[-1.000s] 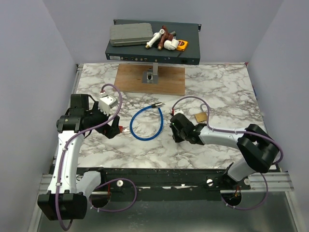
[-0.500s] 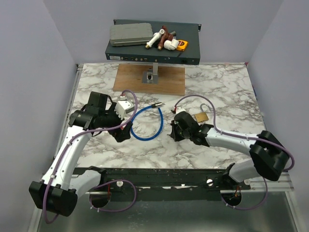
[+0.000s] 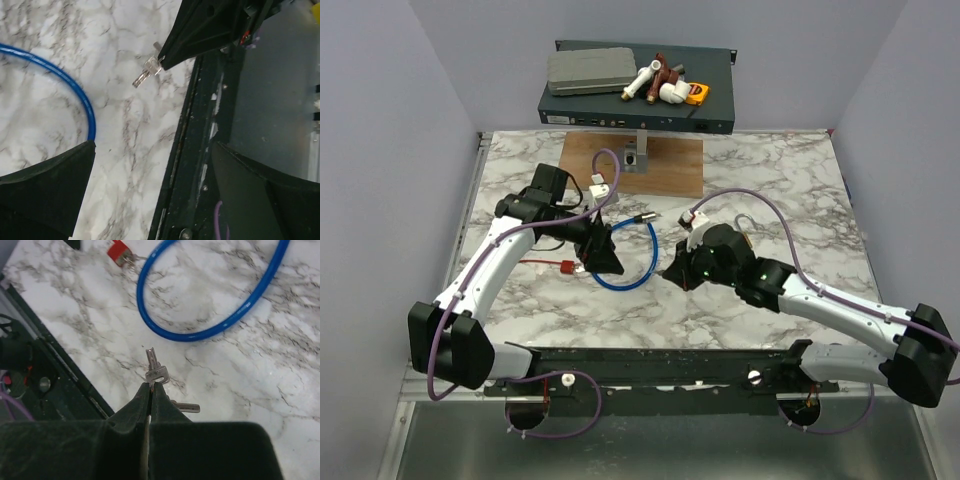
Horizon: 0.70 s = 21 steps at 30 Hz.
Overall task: Unlock with the key
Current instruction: Pick up the key from the center of the board.
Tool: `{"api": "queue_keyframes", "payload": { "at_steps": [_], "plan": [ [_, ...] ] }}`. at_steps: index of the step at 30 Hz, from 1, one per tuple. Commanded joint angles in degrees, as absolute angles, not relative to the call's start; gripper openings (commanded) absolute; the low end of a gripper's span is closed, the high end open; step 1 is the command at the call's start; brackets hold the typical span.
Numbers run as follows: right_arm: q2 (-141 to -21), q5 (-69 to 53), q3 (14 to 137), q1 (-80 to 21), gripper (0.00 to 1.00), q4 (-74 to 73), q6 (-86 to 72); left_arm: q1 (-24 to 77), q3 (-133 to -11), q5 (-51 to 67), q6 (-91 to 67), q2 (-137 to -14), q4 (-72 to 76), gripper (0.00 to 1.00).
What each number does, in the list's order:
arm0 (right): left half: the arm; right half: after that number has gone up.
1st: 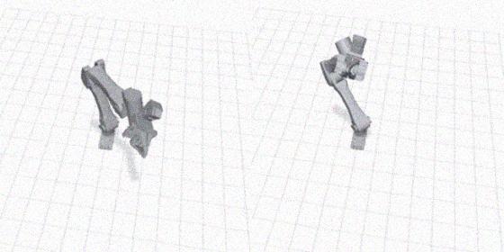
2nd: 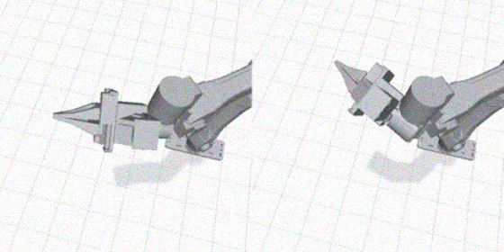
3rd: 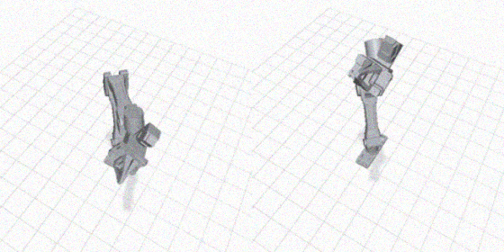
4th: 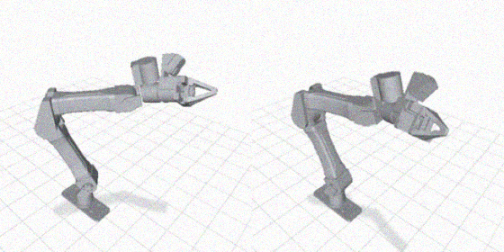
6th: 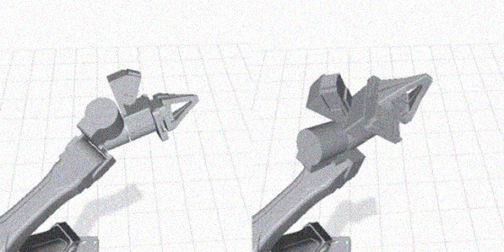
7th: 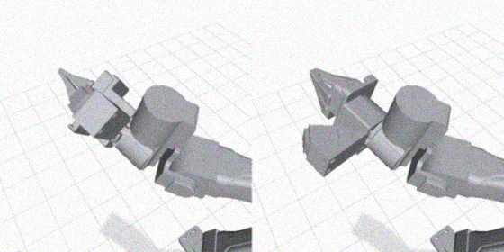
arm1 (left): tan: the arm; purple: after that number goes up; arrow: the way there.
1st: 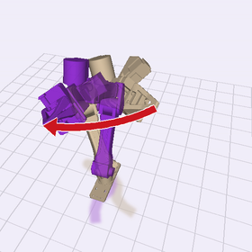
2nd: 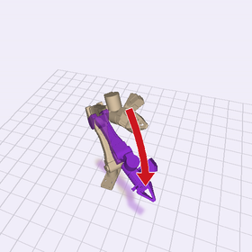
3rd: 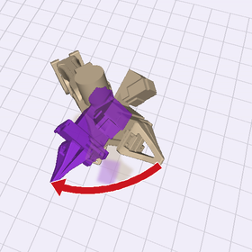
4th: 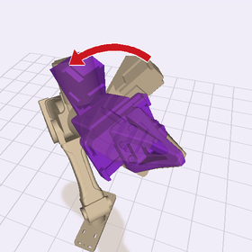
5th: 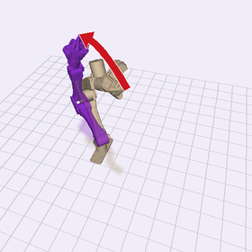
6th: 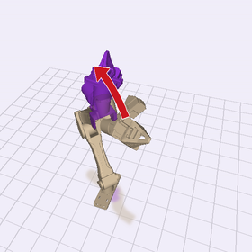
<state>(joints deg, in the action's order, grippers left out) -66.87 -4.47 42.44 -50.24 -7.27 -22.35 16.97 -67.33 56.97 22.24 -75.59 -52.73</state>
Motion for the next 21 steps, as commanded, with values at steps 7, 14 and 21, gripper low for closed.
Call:
{"api": "queue_keyframes", "payload": {
  "at_steps": [7, 14, 21],
  "plan": [
    [-64.01, -12.54, 56.57, -54.64, 0.01, -14.94, -11.95, 17.32, -68.30, 80.64, 17.65, -77.54, -49.99, 0.98],
    [-66.45, -12.11, 64.61, -57.75, 0.01, -18.94, -5.92, 17.23, -66.25, 87.16, 13.57, -75.77, -47.33, 0.98],
    [-67.81, -12.40, 67.92, -59.88, 0.01, -20.39, -4.10, 17.05, -65.68, 91.01, 13.54, -74.89, -47.73, 0.96]
  ]
}}
